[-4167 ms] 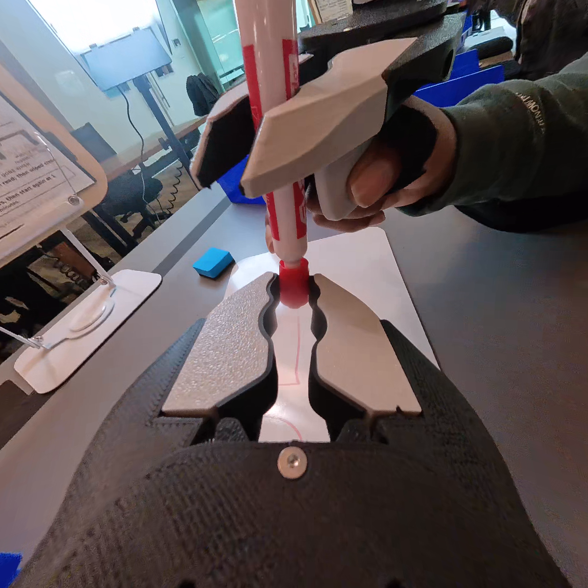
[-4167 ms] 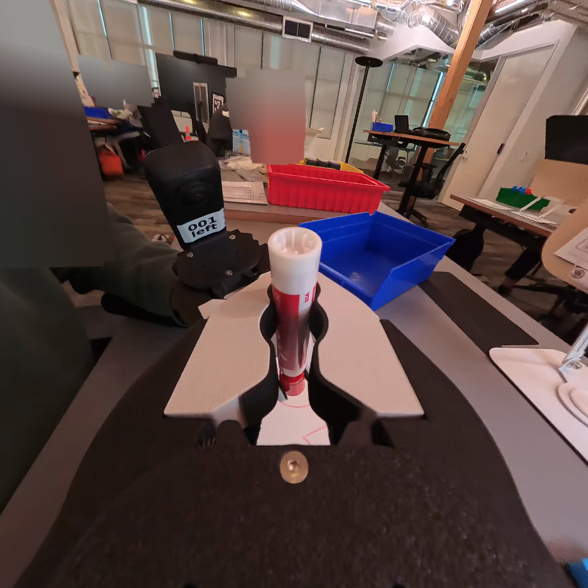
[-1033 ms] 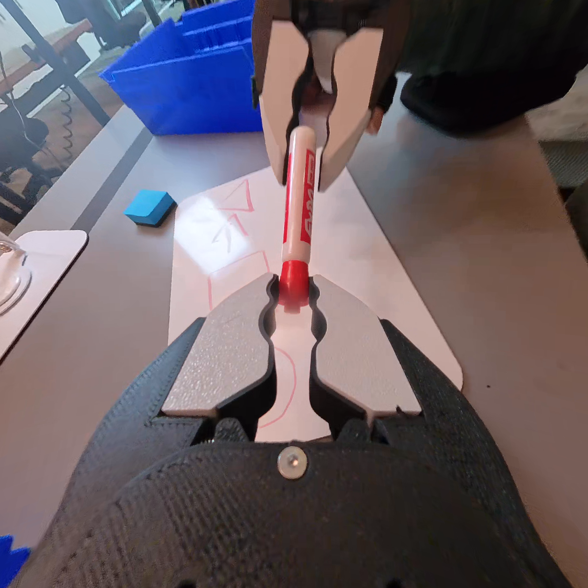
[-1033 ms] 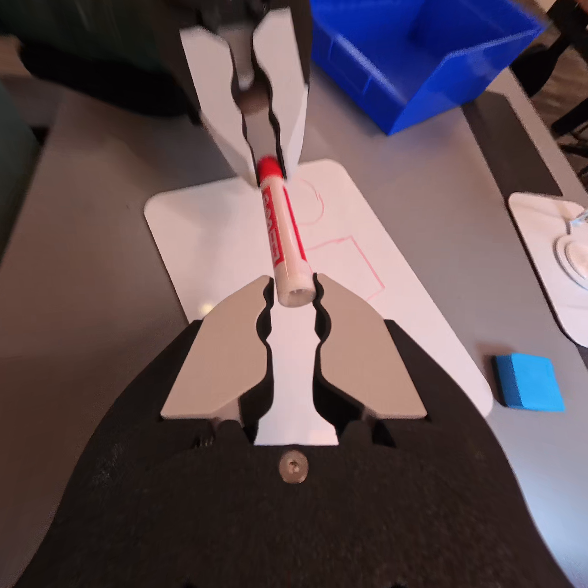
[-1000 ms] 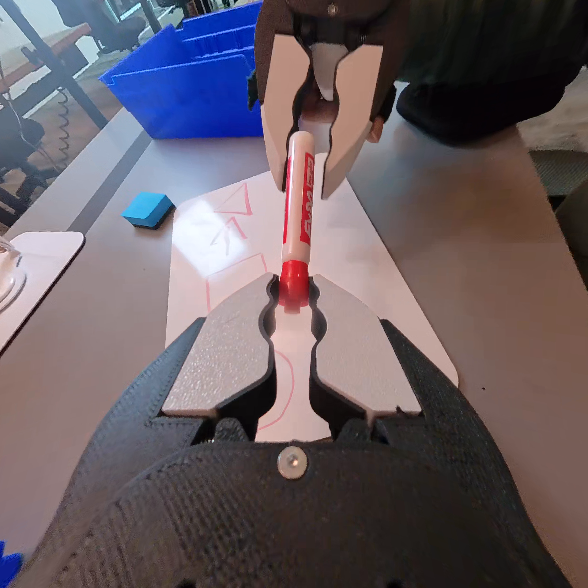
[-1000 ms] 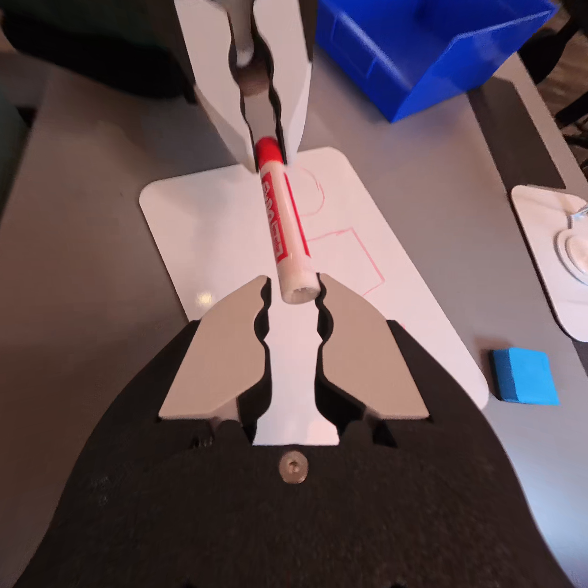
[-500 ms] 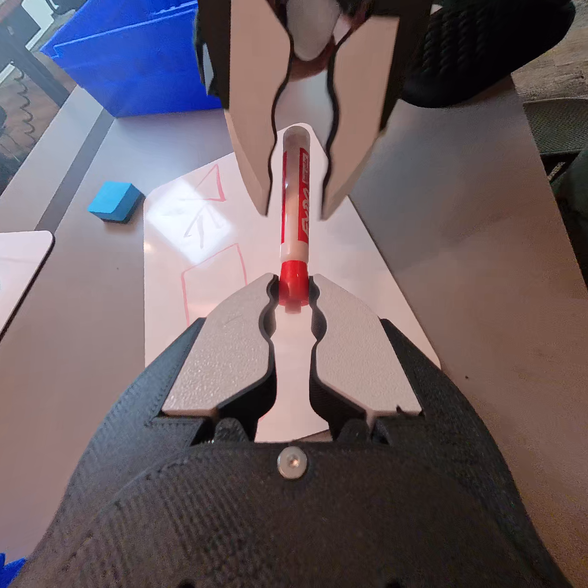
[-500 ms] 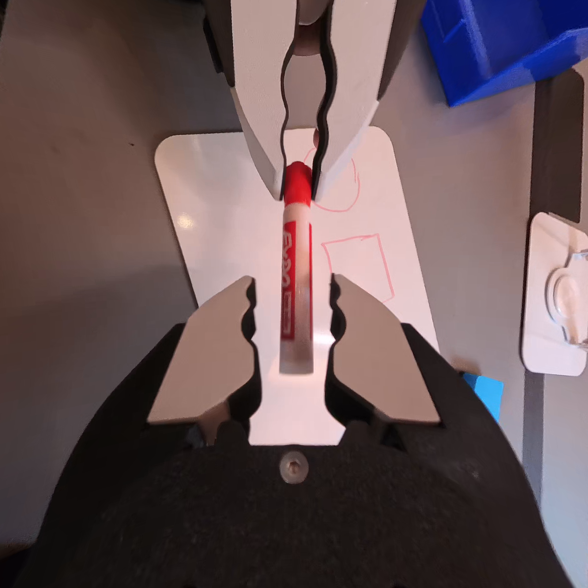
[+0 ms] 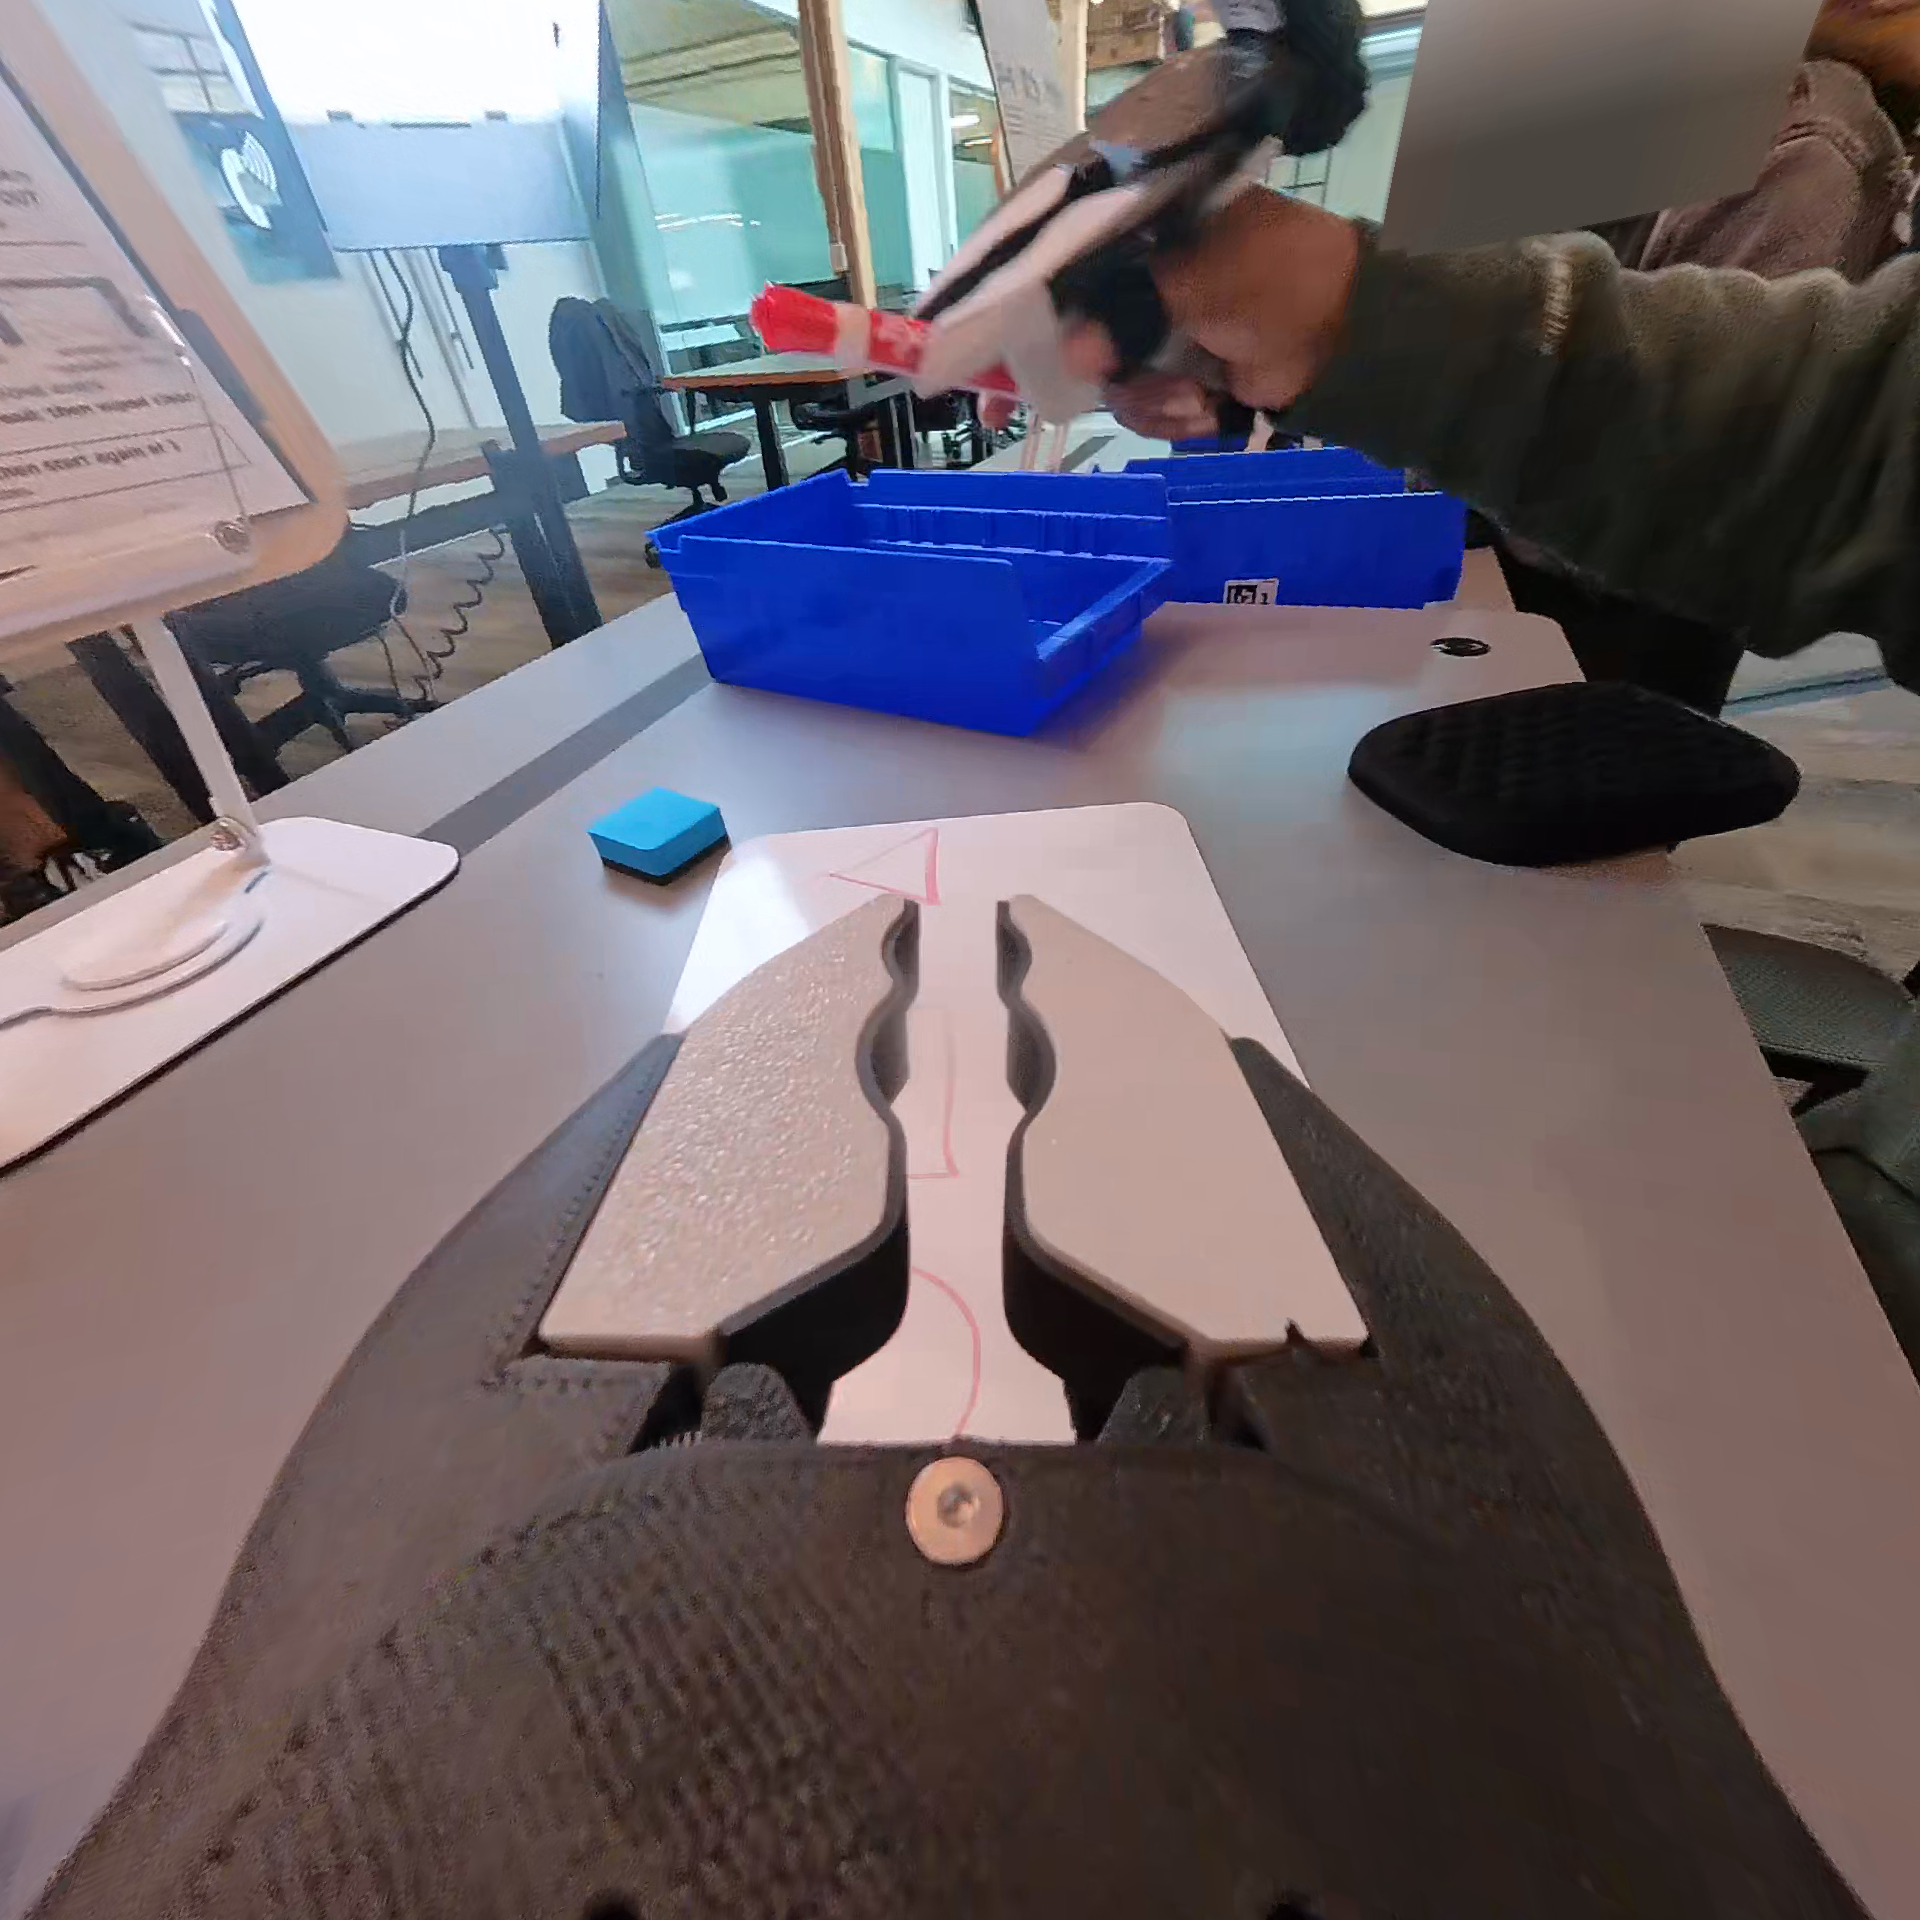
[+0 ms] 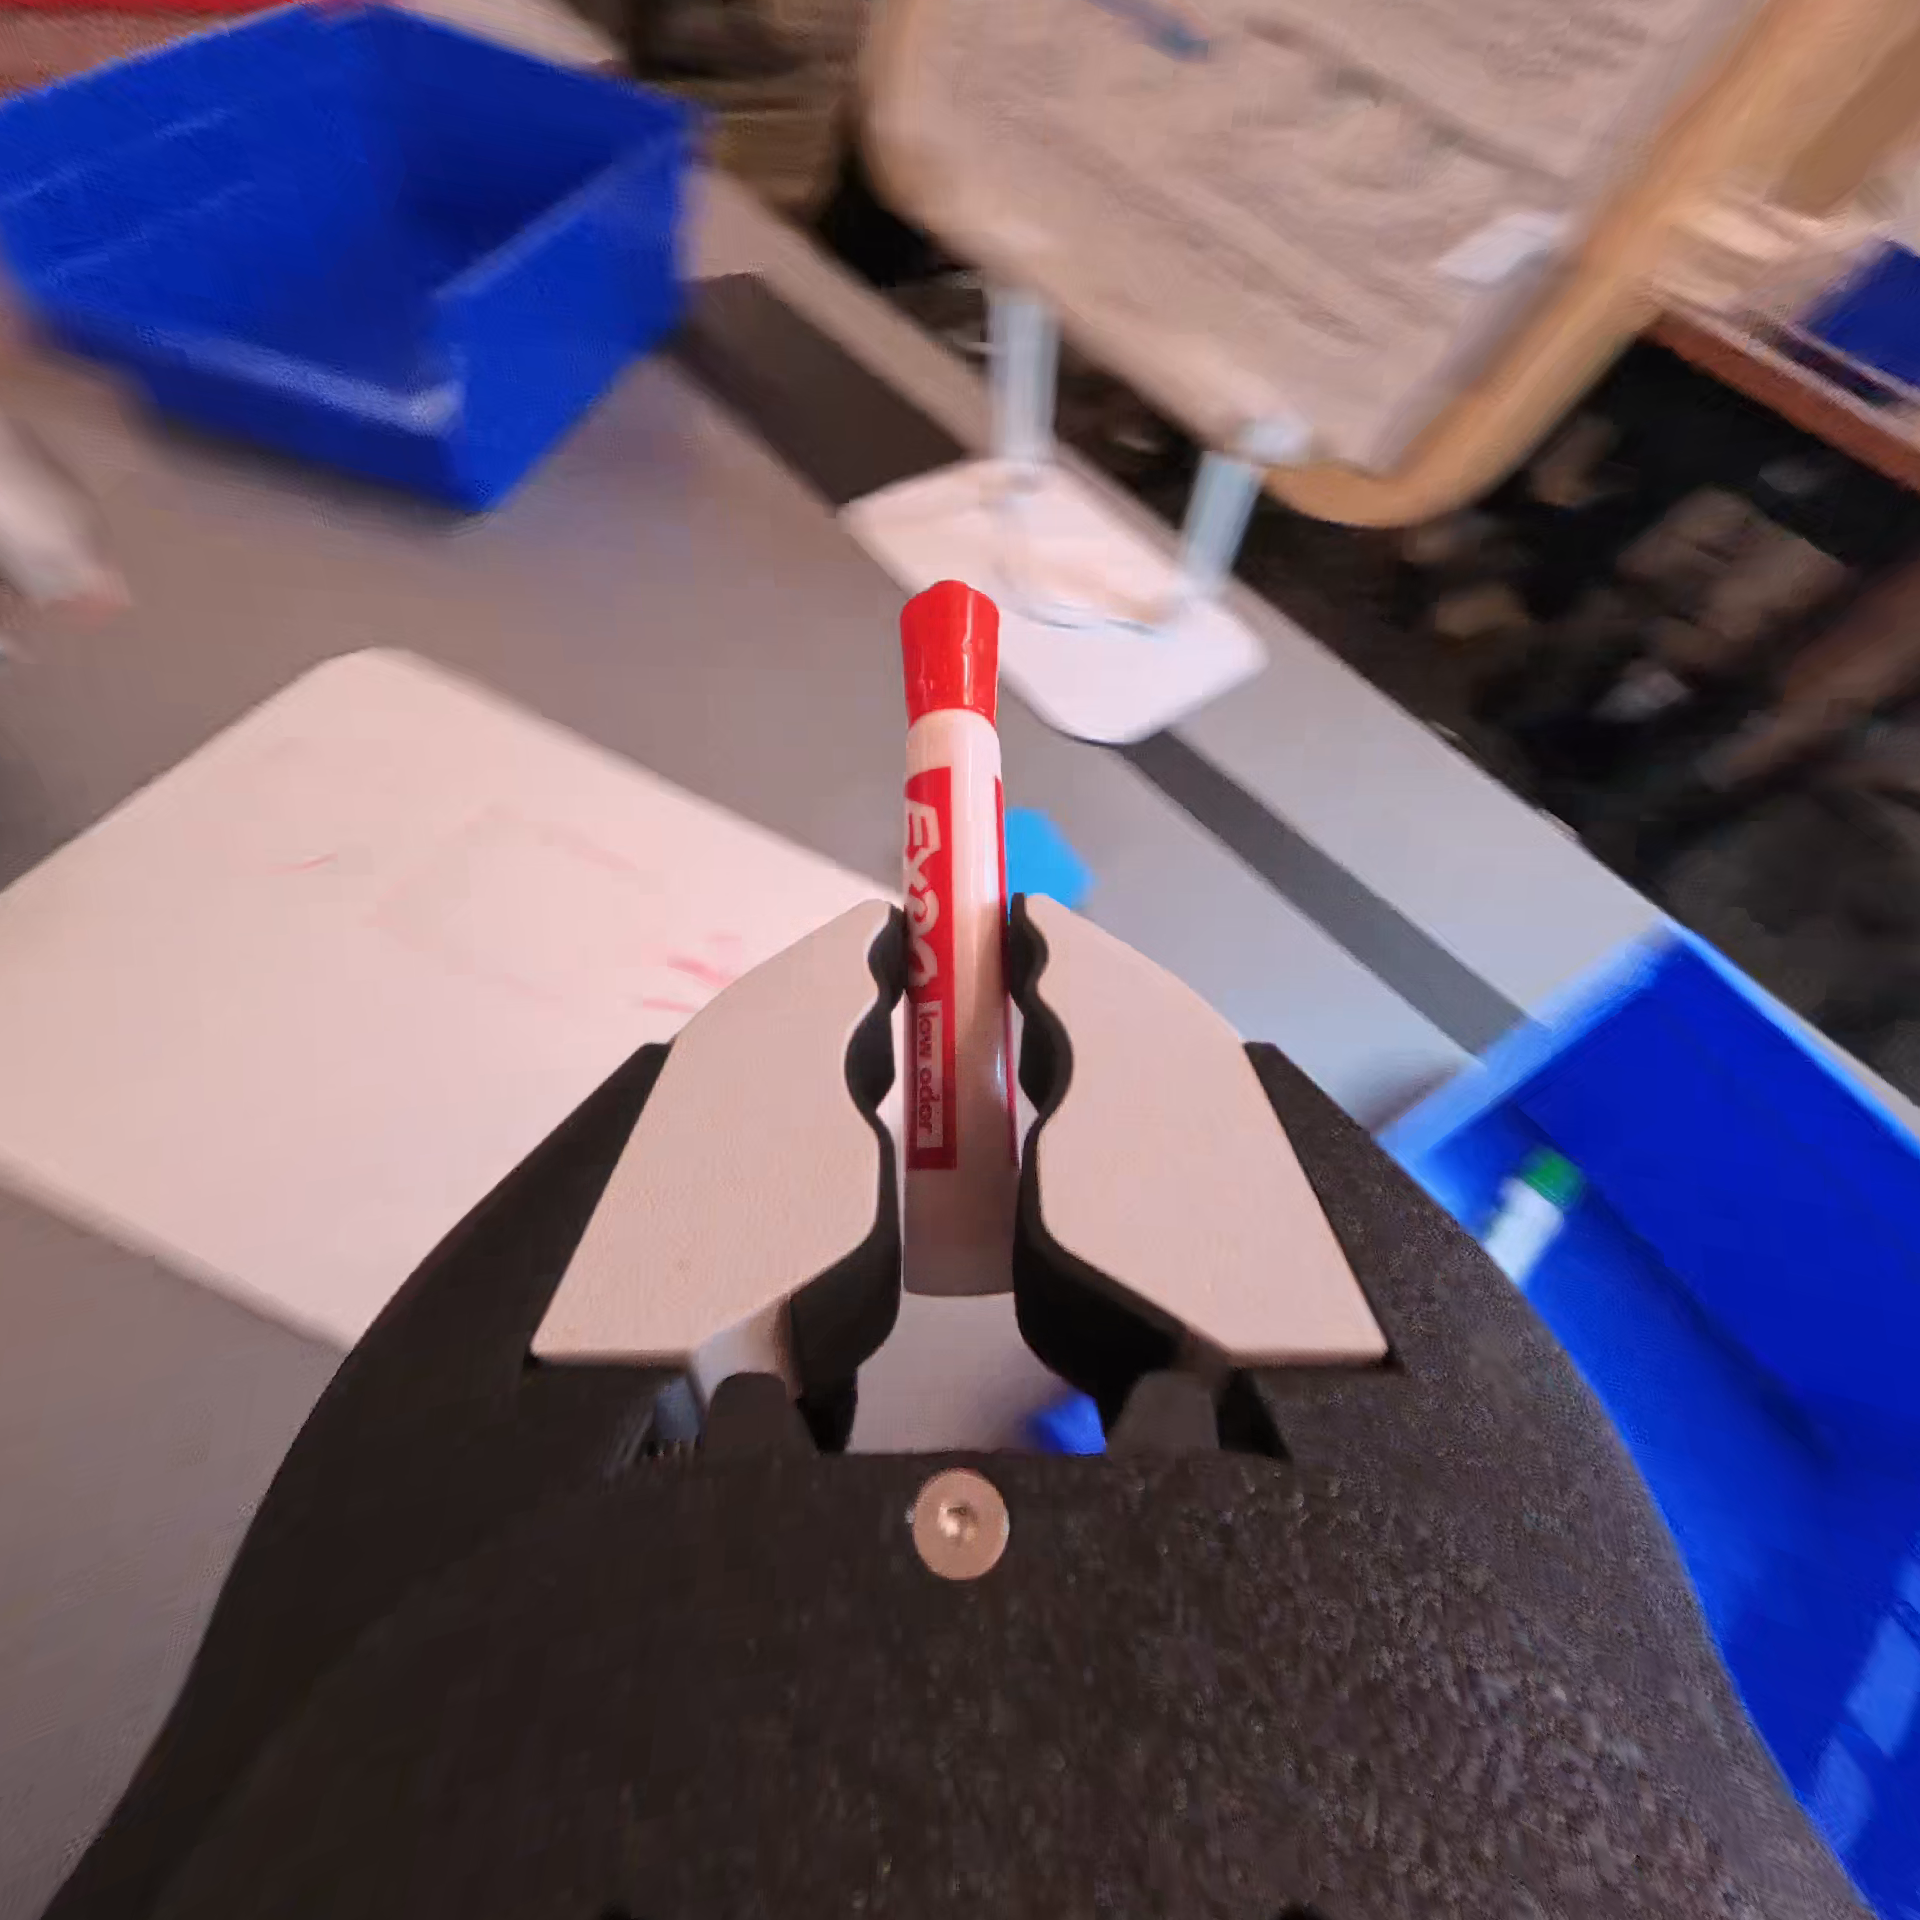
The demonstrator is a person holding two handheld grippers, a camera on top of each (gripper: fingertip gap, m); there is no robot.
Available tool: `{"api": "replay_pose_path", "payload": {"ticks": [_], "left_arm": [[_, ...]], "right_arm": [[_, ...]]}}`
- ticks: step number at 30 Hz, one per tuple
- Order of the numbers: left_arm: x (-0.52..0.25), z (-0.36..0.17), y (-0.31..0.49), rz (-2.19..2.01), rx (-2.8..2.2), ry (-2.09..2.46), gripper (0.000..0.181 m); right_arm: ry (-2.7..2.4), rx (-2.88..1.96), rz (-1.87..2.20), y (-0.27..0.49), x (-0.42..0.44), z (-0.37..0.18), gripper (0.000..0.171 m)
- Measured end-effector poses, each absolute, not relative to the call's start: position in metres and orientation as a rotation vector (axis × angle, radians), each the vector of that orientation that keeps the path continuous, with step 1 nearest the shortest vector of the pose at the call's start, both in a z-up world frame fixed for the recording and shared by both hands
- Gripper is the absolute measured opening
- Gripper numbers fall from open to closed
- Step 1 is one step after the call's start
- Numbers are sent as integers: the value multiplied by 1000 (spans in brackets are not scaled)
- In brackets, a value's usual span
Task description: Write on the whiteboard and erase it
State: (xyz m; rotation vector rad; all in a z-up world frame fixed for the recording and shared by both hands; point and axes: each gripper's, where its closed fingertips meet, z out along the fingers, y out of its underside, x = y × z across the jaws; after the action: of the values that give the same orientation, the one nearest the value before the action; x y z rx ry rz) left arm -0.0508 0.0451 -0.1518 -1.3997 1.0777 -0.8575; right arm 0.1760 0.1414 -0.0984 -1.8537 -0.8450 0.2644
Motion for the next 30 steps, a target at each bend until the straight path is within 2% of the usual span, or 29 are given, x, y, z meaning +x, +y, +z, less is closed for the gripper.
{"api": "replay_pose_path", "payload": {"ticks": [4, 8, 16, 20, 21, 24, 26, 30], "left_arm": [[-50, -156, 45, -864, -1411, 1085, 0], [-56, -154, 54, -843, -1425, 1027, 0], [-62, -169, 63, -758, -1470, 1054, 0], [-60, -177, 62, -758, -1480, 1091, 0], [-60, -178, 62, -758, -1481, 1099, 0], [-60, -178, 62, -777, -1481, 1098, 0], [-61, -176, 63, -776, -1477, 1088, 0], [-67, -170, 69, -779, -1471, 1027, 0]], "right_arm": [[-408, -2020, 98, 210, 305, -93, 19], [-113, -2195, -27, 256, 389, -130, 19], [156, -2522, -11, 287, 420, -244, 19], [199, -2551, -1, 286, 423, -263, 19], [199, -2549, -5, 286, 424, -264, 20], [155, -2483, 35, 290, 419, -248, 43], [19, -2343, 31, 301, 404, -213, 53], [-436, -2050, 10, 302, 317, -126, 59]]}}
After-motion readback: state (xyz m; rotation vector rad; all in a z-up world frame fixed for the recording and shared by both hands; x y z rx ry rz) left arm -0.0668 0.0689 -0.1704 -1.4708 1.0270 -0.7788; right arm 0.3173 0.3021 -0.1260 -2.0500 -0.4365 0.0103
